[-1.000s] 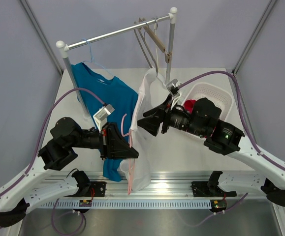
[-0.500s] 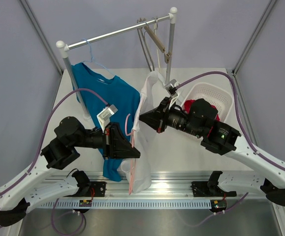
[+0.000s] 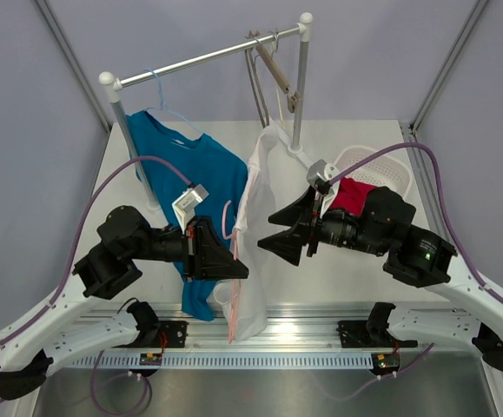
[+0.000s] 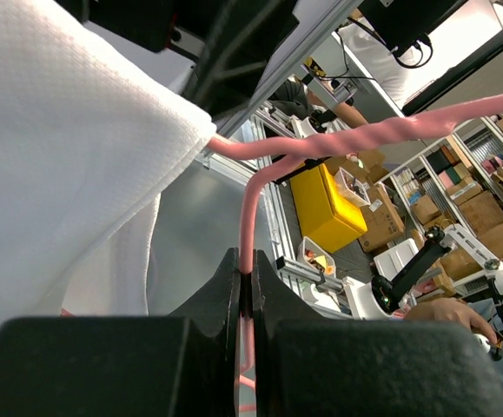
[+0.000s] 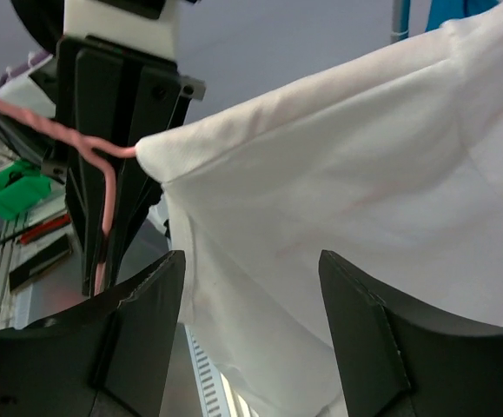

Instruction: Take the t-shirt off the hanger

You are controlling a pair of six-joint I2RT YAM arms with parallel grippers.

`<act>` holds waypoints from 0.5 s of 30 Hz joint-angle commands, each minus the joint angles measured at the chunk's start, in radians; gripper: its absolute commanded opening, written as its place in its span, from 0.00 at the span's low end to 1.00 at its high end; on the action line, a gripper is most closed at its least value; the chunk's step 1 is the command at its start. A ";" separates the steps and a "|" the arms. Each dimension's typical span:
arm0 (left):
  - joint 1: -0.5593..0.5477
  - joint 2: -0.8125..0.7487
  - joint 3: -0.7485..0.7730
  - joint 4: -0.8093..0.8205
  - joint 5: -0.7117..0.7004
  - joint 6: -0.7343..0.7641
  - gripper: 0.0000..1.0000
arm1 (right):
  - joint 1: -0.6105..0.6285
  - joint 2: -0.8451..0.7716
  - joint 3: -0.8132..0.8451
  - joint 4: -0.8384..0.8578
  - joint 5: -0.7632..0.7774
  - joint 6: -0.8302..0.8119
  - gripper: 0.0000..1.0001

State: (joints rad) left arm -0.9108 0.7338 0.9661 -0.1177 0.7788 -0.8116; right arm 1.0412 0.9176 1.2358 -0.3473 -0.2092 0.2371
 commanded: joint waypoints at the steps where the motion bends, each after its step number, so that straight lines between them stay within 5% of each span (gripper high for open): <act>1: -0.007 0.019 0.036 0.066 0.004 0.009 0.00 | 0.025 0.032 0.037 -0.091 -0.075 -0.071 0.73; 10: -0.007 0.018 0.011 0.066 0.016 -0.001 0.00 | 0.076 0.161 0.106 -0.035 0.042 -0.088 0.75; 13: -0.007 0.012 0.000 0.066 0.023 -0.009 0.00 | 0.076 0.173 0.105 0.013 0.154 -0.058 0.59; 15: -0.007 0.003 -0.007 0.066 0.025 -0.009 0.00 | 0.076 0.161 0.088 0.060 0.288 -0.021 0.34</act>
State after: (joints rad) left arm -0.9108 0.7643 0.9615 -0.1184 0.7792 -0.8188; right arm 1.1095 1.0977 1.2911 -0.3855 -0.1123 0.1852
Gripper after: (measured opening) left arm 0.035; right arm 0.396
